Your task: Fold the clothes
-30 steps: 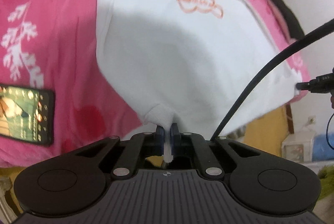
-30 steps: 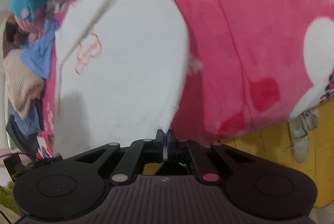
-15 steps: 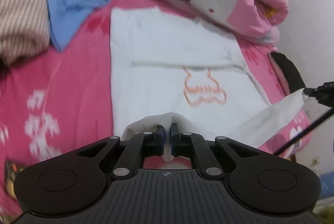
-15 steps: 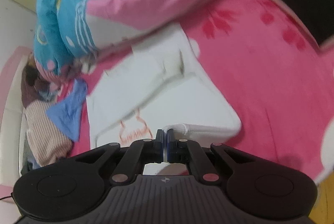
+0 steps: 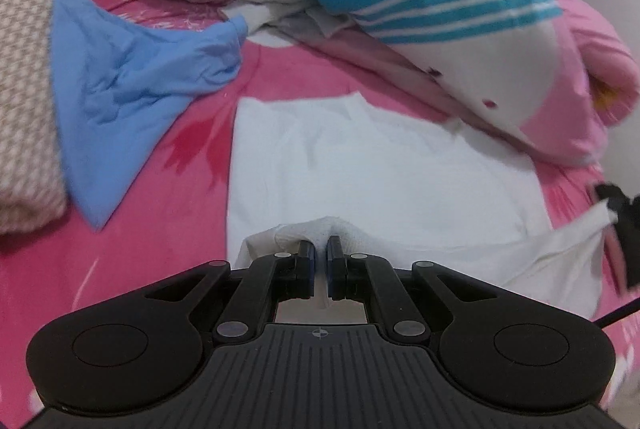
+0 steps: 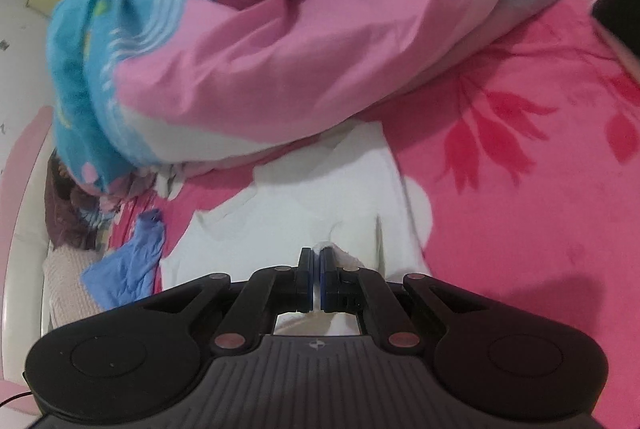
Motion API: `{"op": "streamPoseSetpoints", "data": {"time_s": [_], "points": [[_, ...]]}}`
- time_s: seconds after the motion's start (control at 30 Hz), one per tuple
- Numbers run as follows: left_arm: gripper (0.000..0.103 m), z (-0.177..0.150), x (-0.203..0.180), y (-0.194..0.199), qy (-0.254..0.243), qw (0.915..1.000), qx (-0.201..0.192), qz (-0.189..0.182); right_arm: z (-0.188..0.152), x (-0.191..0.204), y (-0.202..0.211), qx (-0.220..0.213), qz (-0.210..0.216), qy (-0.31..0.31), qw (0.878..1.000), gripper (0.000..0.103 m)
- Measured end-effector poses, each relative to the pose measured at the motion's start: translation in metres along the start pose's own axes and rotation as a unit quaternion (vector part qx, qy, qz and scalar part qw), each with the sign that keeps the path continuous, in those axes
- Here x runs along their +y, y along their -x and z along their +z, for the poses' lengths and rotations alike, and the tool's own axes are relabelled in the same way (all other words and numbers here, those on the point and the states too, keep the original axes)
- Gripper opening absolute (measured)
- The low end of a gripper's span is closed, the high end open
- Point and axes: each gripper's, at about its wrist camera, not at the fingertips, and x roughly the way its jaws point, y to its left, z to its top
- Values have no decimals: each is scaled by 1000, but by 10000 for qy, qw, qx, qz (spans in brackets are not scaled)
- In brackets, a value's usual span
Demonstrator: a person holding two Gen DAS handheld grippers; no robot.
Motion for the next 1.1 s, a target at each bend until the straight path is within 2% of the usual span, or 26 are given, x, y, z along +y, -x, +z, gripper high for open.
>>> {"op": "streamPoseSetpoints", "data": {"time_s": [0.1, 0.2, 0.27, 0.37, 0.43, 0.5, 0.6, 0.7, 0.83, 0.93, 1.0, 1.1], "points": [[4, 13, 0, -29, 149, 9998, -18, 124, 16, -13, -31, 128, 7, -52, 9999, 2], [4, 15, 6, -54, 274, 9989, 128, 353, 25, -29, -62, 359, -137, -125, 9992, 2], [6, 16, 11, -68, 388, 9979, 221, 478, 27, -42, -78, 528, -168, -321, 9979, 2], [11, 16, 19, -70, 765, 9957, 198, 487, 28, -61, -94, 693, -93, -812, 9942, 4], [23, 16, 23, -63, 974, 9939, 45, 516, 26, -72, -94, 607, 25, -1150, 9915, 6], [41, 17, 30, -55, 1175, 9915, -123, 552, 23, -82, -91, 463, 168, -1467, 9880, 13], [47, 19, 41, -41, 1486, 9862, -379, 627, 19, -91, -80, 105, 243, -1773, 9838, 21], [53, 19, 50, -27, 1751, 9806, -490, 733, 10, -94, -66, -83, 232, -1880, 9819, 22], [54, 8, 56, -7, 1959, 9778, -356, 650, -14, -89, -41, -97, 289, -1898, 9813, 22], [54, -10, 60, 9, 2125, 9762, -28, 424, -47, -84, -20, -2, 404, -1998, 9790, 25], [54, -28, 62, 20, 2315, 9722, 213, 278, -75, -81, -7, 107, 449, -2128, 9760, 32], [54, -61, 61, 32, 2622, 9637, 487, 82, -118, -77, 7, 279, 490, -2399, 9692, 35]]}}
